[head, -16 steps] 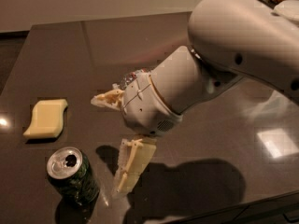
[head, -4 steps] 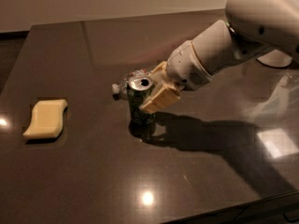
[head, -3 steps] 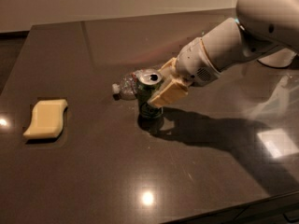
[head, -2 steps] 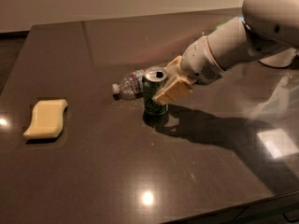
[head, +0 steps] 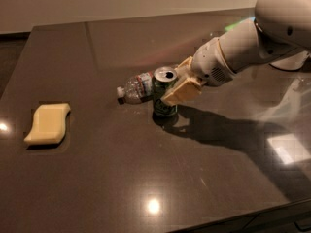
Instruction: Move green can near water bottle
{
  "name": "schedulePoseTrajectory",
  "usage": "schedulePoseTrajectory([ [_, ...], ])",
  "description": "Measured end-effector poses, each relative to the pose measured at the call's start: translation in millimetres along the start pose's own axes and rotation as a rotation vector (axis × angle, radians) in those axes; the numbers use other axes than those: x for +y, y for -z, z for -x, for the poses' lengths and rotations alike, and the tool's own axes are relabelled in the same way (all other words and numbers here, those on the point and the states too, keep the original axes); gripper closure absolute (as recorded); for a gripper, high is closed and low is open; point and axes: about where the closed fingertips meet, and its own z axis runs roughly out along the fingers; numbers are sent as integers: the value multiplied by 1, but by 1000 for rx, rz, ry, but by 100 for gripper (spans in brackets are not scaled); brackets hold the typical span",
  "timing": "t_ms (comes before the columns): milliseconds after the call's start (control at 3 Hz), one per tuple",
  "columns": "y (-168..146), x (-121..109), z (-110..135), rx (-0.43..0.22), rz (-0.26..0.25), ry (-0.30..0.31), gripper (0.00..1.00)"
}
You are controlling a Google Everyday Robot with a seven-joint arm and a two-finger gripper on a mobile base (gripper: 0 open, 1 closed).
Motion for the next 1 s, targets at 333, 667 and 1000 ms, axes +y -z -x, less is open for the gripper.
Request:
schedulePoseTrajectory([
  [333, -1, 1, 1, 1, 1, 2, 16],
  [667, -1, 2, 3, 1, 2, 6, 0],
  [1000, -1, 2, 3, 1, 2, 6, 0],
])
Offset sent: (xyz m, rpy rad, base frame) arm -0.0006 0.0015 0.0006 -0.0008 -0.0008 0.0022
